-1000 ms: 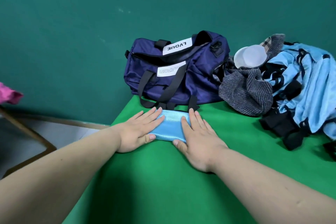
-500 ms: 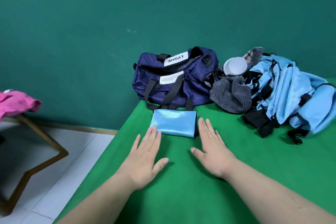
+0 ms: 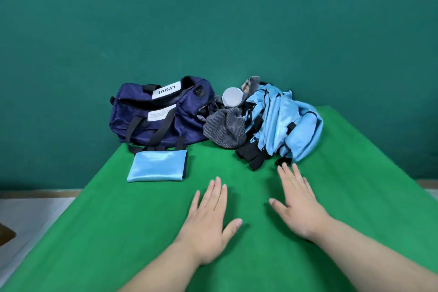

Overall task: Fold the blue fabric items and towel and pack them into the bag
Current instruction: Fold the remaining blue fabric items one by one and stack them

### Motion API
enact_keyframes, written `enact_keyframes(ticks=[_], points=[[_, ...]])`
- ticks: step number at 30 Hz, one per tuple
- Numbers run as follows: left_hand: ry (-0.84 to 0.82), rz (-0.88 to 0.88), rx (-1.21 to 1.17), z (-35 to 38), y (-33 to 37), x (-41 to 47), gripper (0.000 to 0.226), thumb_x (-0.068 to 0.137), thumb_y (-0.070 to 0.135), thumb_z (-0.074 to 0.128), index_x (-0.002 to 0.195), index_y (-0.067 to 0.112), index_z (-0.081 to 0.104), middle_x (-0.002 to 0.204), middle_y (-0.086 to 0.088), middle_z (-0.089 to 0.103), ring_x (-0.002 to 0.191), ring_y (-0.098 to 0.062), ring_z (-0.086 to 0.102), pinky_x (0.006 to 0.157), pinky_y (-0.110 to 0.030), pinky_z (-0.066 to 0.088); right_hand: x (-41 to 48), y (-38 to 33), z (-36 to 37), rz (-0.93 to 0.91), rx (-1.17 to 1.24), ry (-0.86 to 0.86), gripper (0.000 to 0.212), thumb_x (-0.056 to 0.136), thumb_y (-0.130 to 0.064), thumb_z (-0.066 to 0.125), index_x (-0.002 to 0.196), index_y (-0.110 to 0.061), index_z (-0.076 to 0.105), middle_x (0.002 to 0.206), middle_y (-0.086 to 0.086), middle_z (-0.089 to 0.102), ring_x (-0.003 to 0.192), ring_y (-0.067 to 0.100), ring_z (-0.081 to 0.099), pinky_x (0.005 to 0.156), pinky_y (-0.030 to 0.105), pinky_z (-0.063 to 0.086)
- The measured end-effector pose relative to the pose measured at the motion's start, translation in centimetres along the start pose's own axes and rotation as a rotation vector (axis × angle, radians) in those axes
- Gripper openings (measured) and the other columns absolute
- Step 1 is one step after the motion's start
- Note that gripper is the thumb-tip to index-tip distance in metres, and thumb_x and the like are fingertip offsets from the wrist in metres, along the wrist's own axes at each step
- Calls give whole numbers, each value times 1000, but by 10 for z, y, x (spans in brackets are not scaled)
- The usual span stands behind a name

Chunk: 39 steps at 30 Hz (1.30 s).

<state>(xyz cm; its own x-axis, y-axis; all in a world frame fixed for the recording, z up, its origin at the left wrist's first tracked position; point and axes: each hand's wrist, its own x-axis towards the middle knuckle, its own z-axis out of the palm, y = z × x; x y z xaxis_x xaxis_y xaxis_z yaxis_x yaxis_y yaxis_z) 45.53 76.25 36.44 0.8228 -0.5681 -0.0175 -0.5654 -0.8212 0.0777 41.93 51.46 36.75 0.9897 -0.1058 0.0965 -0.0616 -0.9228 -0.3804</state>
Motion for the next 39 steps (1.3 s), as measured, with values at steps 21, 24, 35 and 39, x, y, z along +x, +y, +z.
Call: enact_keyframes(ticks=[21,24,35,39], points=[[48,128,-79,14,89,92,77,94,68,10,156,28,-14,158,8,-33,141,-2,-36,123,-40,-10,81,115,-41,197,-44,-1,70,96,-70,28,156,-33,27,163,-3,25,152,17,13,121,57,4],[81,135,-112,18,87,92,78,92,69,8,157,28,-9,161,8,-28,143,-2,-32,123,-39,-10,79,115,-38,184,-72,16,77,95,-70,25,153,-20,35,161,1,30,151,17,18,122,56,8],[146,158,-149,19,83,83,85,84,69,-4,158,27,-1,163,9,-19,145,-1,-26,123,-36,-9,7,106,-38,307,100,215,68,97,-55,45,150,-12,40,152,5,42,141,21,37,117,41,31],[135,140,-144,16,85,74,92,79,74,-5,158,27,-1,163,8,-20,146,-3,-24,123,-37,-7,-33,98,-37,307,86,208,65,98,-53,46,150,-14,40,152,1,42,141,18,36,118,38,30]])
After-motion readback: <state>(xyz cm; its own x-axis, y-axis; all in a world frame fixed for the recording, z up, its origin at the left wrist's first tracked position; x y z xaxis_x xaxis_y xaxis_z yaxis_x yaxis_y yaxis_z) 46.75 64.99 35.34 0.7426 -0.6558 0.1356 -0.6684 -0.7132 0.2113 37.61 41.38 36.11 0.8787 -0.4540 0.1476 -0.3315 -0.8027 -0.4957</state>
